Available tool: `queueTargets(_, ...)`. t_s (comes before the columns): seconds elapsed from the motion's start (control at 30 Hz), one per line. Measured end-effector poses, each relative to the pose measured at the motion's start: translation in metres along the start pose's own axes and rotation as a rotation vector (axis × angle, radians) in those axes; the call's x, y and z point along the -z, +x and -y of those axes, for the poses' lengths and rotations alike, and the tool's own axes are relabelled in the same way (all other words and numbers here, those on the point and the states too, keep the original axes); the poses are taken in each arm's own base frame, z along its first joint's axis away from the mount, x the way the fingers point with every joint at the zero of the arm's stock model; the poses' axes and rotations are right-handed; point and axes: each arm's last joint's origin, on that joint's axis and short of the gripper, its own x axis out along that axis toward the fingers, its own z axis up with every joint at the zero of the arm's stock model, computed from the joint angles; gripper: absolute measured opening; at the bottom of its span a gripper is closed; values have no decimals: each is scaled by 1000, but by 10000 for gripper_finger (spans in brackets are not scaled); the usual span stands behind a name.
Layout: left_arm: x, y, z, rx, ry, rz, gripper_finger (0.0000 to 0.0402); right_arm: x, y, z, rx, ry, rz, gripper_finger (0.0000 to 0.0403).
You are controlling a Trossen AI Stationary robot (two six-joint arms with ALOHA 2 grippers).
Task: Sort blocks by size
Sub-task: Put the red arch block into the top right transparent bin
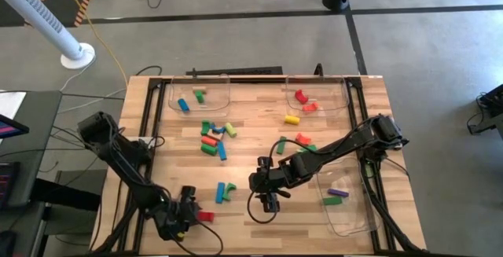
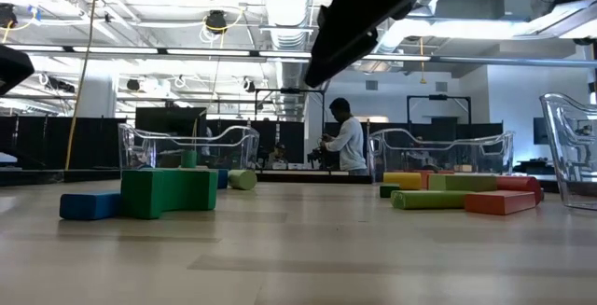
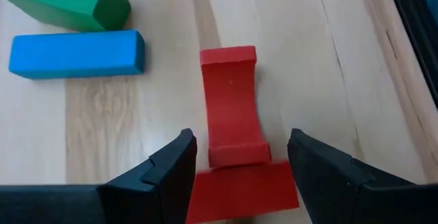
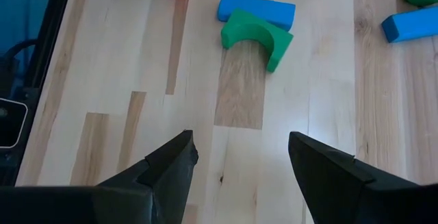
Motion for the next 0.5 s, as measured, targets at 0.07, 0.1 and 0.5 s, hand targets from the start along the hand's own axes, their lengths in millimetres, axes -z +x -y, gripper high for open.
queueTargets(0.07,1,-1,0,-11,5,3,220,-1,0,0,-2,-1,9,265)
queueTargets(0.1,2,-1,0,-19,12,-3,220,-2,0,0,-4,-1,17,265)
queueTargets(0.5,10,1,-6,-66,9,-17,220,-2,0,-1,-10,-2,24,265)
